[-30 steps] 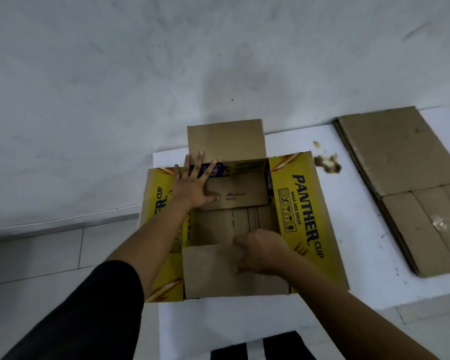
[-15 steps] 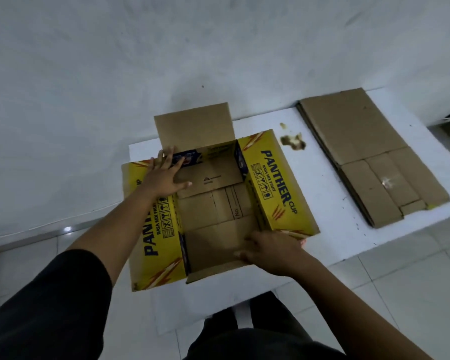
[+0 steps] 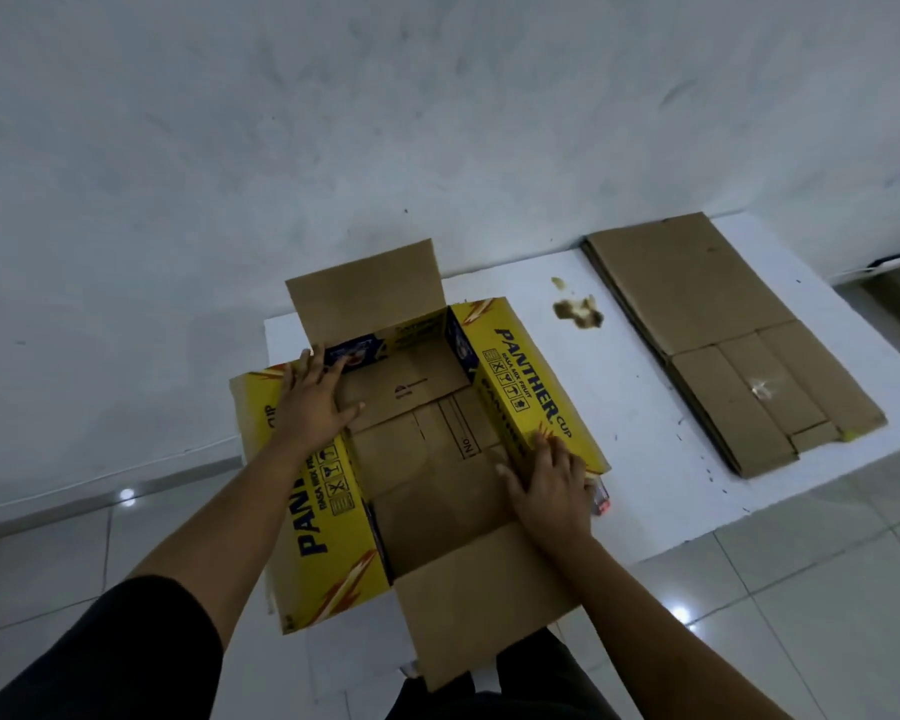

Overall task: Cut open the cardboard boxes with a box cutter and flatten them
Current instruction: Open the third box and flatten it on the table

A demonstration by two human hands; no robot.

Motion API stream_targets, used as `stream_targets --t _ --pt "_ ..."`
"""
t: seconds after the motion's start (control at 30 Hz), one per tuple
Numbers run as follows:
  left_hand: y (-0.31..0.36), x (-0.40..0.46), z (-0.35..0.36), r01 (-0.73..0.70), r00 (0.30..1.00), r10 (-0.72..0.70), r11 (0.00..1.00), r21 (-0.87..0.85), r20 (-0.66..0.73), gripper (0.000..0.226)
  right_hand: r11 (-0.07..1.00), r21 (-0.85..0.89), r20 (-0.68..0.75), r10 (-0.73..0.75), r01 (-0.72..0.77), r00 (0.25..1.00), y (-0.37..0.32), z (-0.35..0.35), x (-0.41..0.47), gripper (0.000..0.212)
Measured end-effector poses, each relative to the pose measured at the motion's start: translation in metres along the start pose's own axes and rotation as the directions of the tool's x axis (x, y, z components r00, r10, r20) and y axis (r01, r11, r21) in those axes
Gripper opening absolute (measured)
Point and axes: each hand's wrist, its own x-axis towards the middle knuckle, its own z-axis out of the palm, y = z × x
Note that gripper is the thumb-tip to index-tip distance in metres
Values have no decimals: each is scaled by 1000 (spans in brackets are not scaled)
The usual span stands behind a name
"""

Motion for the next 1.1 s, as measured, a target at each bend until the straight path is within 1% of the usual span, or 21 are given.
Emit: stream_targets --t 0.07,0.13,0.2,0.27,0.37,0.47,0.53,0.57,0.6,0.63,0.67,0.7,0.73,0.77,0.87,0.97,1.03,1.1 --pt "3 -11 3 39 998 -41 998 -41 -45 76 995 -61 -19 84 -85 996 -1 -4 20 83" --pt "8 -21 5 84 993 -90 992 -89 -73 70 980 -136 34 153 -147 988 3 -9 38 83" --pt "11 -28 7 122 988 -138 976 -180 -76 65 969 -180 105 191 -170 976 12 -12 53 78" --pt "16 -31 3 141 982 -169 949 -282 -78 59 981 -125 151 165 -146 975 17 -15 62 70" --pt "36 -33 -12 128 981 -175 911 -392 -88 52 999 -8 157 52 -51 986 17 -18 62 64" --pt "78 -29 -31 167 982 -190 867 -470 -1 53 999 32 152 29 -34 988 11 -22 53 64" --pt "115 -21 -42 207 977 -201 830 -518 68 62 999 52 141 2 -9 990 4 -25 47 65" --pt "136 -16 -48 255 967 -226 789 -559 122 68 999 43 130 -15 10 991 0 -27 45 65" --pt "154 -10 -50 316 949 -249 720 -618 196 76 999 26 120 -32 29 992 -4 -29 41 65" --pt "171 -2 -51 363 932 -255 623 -693 259 85 999 8 115 -47 46 992 -8 -32 38 64" --pt "184 5 -51 398 916 -261 502 -768 305 92 998 -12 113 -62 63 992 -12 -36 35 63" --pt "195 12 -50 411 905 -283 384 -827 319 97 996 -36 105 -75 79 992 -16 -40 33 62" --pt "202 21 -44 410 894 -326 313 -857 309 100 994 -63 95 -83 89 992 -18 -43 32 62" --pt "207 26 -42 411 882 -364 279 -868 300 98 992 -81 87 -89 96 992 -19 -46 31 62" --pt "226 26 -51 410 842 -481 274 -870 245 75 981 -109 87 -148 157 985 -19 -51 37 63" --pt "233 24 -54 424 809 -539 258 -868 235 70 972 -95 135 -202 215 970 -13 -68 44 70" --pt "233 23 -58 390 820 -530 242 -889 215 71 972 -12 151 -231 235 961 -7 -86 54 78" --pt "234 22 -64 336 848 -498 240 -911 182 68 966 165 146 -222 197 964 -2 -113 71 85"
